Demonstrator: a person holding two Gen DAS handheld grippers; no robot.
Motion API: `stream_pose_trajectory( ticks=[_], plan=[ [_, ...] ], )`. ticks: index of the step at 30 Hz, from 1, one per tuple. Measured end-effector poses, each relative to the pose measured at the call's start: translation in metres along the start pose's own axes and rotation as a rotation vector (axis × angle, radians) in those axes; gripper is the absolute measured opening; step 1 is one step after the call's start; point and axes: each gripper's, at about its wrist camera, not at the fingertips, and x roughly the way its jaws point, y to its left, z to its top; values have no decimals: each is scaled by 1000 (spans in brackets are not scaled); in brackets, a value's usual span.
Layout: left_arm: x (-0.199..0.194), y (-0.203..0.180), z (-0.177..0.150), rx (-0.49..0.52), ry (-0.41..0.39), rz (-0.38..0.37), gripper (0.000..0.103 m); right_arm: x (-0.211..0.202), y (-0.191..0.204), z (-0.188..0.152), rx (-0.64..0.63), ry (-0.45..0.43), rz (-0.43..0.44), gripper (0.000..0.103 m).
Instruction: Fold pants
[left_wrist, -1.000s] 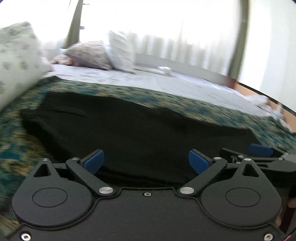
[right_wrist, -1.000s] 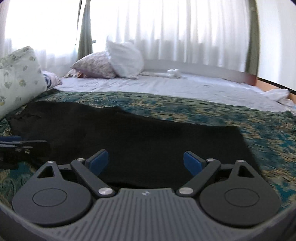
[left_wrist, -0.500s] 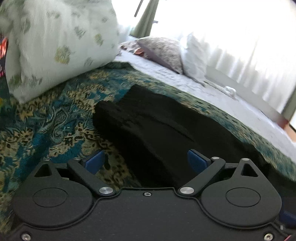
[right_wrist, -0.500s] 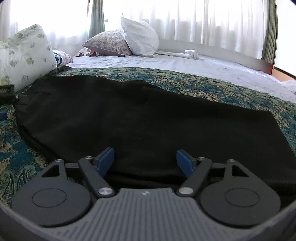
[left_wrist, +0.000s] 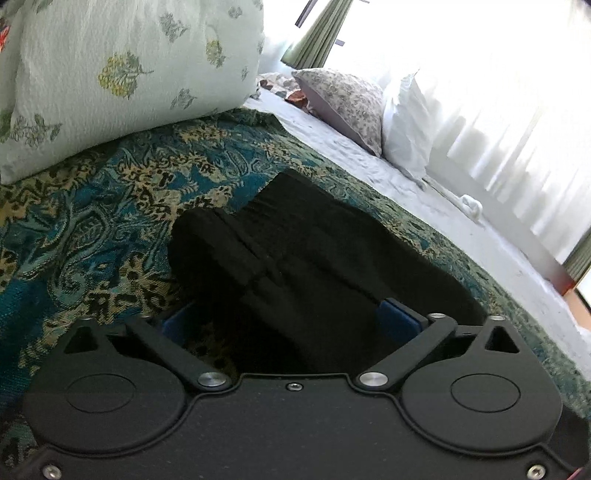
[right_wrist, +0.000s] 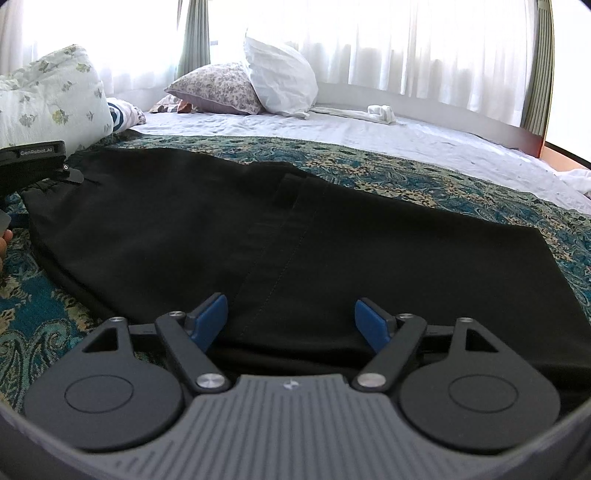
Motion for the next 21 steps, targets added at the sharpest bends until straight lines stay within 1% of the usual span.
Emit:
stream_pose_trajectory(
  ticks=[1,2,3,4,5,6,7,9,11,14,17,19,21],
  plan=[
    [-2,-1,0,2,-10,19,78,0,-1,0,4,2,5,86],
    [-3,-2,0,-7,-19,38,55,0,-3,2,12,6,14,87],
    [-5,-1,0,-22,-25,52,26,-1,-6,4,28,14,28,88],
    [-7,1,1,-50,-29,52,23,-2,-10,6,44,23,43,88],
    [-12,2,1,-88,-49,23,18,-5,-15,8,70,30,70,89],
    [-19,0,0,-91,-79,1,16,-8,-20,9,94,31,91,90],
    [-27,-7,0,-50,-116,-4,15,-12,-26,8,119,29,109,90],
    [-42,-32,-1,94,-187,7,14,-21,-39,6,157,20,115,92],
    [-56,-62,-3,204,-228,-27,14,-29,-53,5,186,5,103,92],
    [-74,-110,-8,295,-269,-104,14,-45,-81,5,230,-30,51,92],
    [-91,-165,-20,373,-281,-212,14,-58,-113,6,280,-49,20,93],
    [-101,-202,-34,415,-272,-278,14,-67,-134,5,324,-62,33,94],
    [-108,-240,-53,465,-240,-333,14,-81,-157,0,367,-91,57,97]
  ],
)
